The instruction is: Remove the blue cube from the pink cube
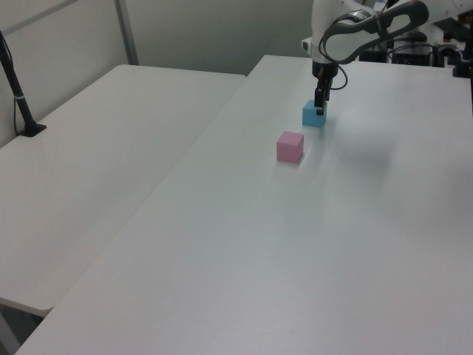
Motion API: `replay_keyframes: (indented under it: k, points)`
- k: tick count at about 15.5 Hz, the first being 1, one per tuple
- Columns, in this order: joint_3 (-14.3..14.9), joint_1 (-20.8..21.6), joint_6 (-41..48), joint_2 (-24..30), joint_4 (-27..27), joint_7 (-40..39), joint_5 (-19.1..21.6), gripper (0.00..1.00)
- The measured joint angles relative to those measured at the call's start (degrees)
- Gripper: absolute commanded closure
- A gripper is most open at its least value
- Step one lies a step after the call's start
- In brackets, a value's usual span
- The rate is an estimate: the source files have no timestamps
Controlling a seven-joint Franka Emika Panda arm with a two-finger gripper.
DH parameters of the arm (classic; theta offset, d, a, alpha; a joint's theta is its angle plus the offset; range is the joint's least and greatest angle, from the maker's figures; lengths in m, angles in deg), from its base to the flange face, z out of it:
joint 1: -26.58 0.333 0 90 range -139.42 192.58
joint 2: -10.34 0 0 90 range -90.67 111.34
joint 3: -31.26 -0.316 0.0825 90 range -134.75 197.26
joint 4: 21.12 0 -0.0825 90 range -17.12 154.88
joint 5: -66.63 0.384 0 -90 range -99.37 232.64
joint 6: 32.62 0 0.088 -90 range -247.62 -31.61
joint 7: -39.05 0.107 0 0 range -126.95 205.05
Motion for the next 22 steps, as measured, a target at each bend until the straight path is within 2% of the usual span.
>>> replay_keyframes:
  k: [4,6,11,15,18,22]
  points:
    - [-0.03,0.0,-0.03,0.27,-0.28,0.37,-0.02,0.0]
    - [-0.03,0.0,0.04,2.06,-0.94,2.88,-0.02,0.0]
    - [-0.61,0.25,14.65,14.18,-1.91,12.2,0.9,0.0]
    - [-0.75,1.19,28.76,24.55,-2.24,16.12,7.28,0.0]
    - [-0.73,4.07,32.87,28.48,-1.95,19.2,8.11,0.0]
    - [0.07,8.62,33.28,30.39,0.52,19.76,8.1,0.0]
